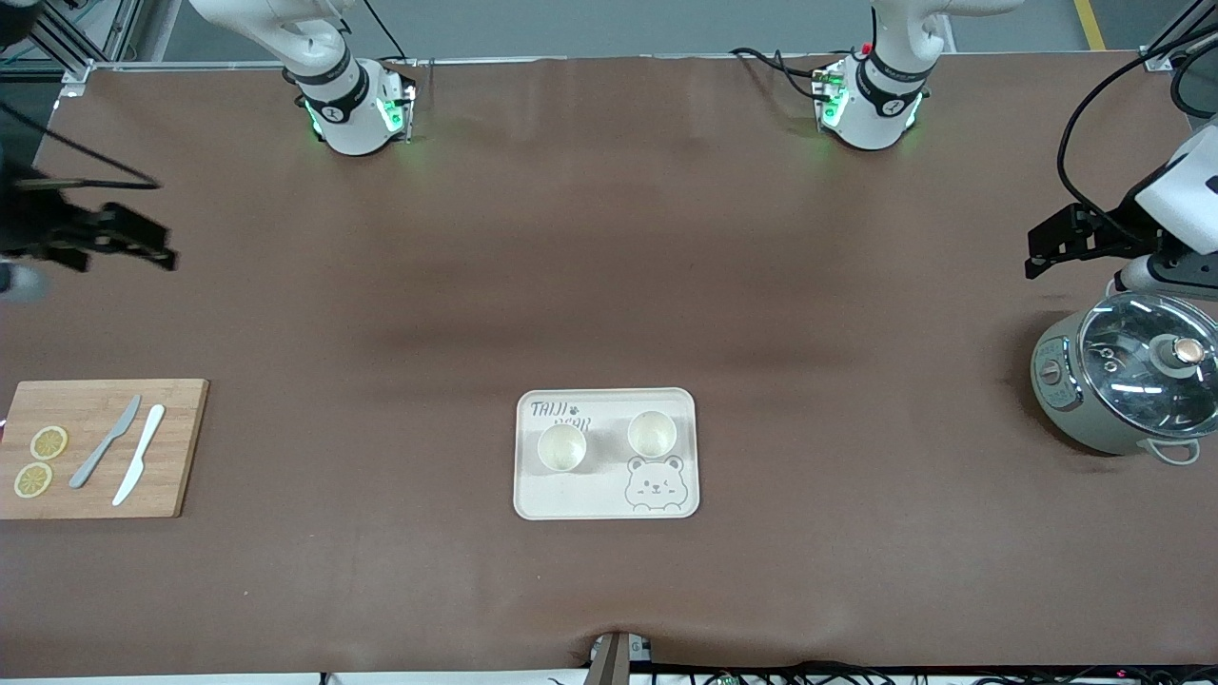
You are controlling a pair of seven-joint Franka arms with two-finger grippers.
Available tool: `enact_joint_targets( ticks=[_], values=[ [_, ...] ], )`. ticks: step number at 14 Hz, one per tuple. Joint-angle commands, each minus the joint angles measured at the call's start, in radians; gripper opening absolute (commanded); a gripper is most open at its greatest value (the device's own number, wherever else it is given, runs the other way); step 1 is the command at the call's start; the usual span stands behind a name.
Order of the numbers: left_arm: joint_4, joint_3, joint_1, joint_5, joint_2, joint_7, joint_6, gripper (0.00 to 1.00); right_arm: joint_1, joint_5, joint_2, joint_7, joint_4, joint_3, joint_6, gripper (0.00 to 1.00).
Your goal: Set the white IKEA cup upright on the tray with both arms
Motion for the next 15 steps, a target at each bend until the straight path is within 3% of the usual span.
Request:
enact_joint_targets(
  ticks=[1, 3, 15],
  values=[
    [0.015, -0.001, -0.002, -0.012, 0.008, -0.021, 0.001, 1.00, -0.068, -0.009, -0.009, -0.082, -0.090, 0.023, 0.110, 1.00],
    [0.015, -0.001, -0.002, -0.011, 0.009, -0.027, 0.001, 1.00, -0.079, -0.009, -0.009, -0.104, -0.131, 0.023, 0.150, 1.00],
    [0.015, -0.001, -0.003, 0.006, 0.015, -0.017, 0.001, 1.00, -0.070, -0.010, -0.006, -0.105, -0.131, 0.024, 0.151, 1.00]
  ],
)
